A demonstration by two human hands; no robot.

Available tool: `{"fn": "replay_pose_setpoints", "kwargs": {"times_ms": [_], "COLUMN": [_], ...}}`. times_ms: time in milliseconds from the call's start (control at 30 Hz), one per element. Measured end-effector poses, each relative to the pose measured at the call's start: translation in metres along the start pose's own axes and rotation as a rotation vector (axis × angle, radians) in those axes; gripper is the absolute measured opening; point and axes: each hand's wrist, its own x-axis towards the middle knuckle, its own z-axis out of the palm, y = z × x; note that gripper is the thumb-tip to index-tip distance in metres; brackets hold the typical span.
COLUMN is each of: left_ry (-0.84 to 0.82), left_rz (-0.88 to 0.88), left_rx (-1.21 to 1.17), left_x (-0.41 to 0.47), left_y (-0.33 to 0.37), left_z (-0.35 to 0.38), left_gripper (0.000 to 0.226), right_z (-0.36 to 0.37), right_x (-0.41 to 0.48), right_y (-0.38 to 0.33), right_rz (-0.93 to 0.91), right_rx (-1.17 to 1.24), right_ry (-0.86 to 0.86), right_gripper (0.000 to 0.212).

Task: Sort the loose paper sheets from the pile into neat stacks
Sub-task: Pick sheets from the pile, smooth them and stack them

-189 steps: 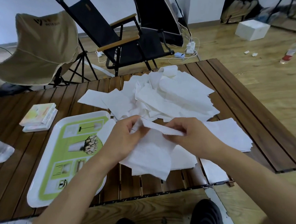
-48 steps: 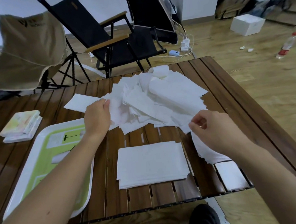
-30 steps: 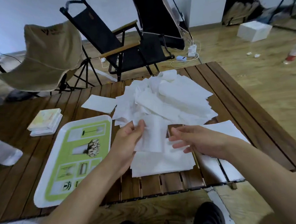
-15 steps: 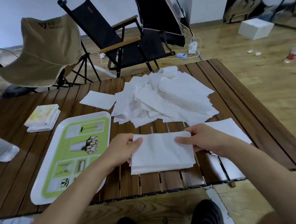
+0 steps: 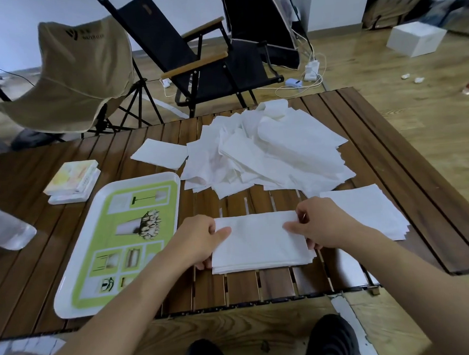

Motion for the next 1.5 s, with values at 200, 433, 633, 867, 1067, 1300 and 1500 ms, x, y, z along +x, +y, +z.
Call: {"fn": "replay_pose_setpoints", "kwargs": {"times_ms": [200,433,633,867,1067,1300,1500], "left_ry": [0.351,0.612,0.697,0.442,-0.025,-0.175,-0.111], "left_rz": [0.071,0.278,0.308,0.247,0.177,0.21,0.266], "left_rx": [0.4,0.72,0.22,-0.351,-1.101,-1.093,-0.759], "left_x": [0.024,0.114,0.107,0.029,-0.021,-0.024,-0.016], "left_y": [0.0,-0.018,-0.004,0.031,0.057,0.045,0.043], "left_z": [-0.012,-0.042,-0.042,-0.031,-0.039,-0.022,-0.008], "left_gripper": [0.017,0.035,0.023,0.038,0.03,0.033,0.037], "right_z": [-0.007,-0.015,-0.019,-0.016,-0.014,-0.029,-0.049], "right_x": [-0.001,-0.001,0.001,-0.008,-0.019,-0.021,-0.017], "right_y": [-0.005,-0.001,-0.003,-0.023,-0.035,-0.029,-0.005], "right_rz": [0.044,0.009,-0.058,-0.218,-0.313,-0.039,0.001], "right_rx": [-0.258,-0.188,-0.103,0.265,0.402,0.847,0.688], "right_ry": [0.154,0.157,0.241,0.179,0.006,-0.262,-0.032], "right_gripper": [0.013,0.016,0.017,0.032,0.087,0.02,0.029]}}
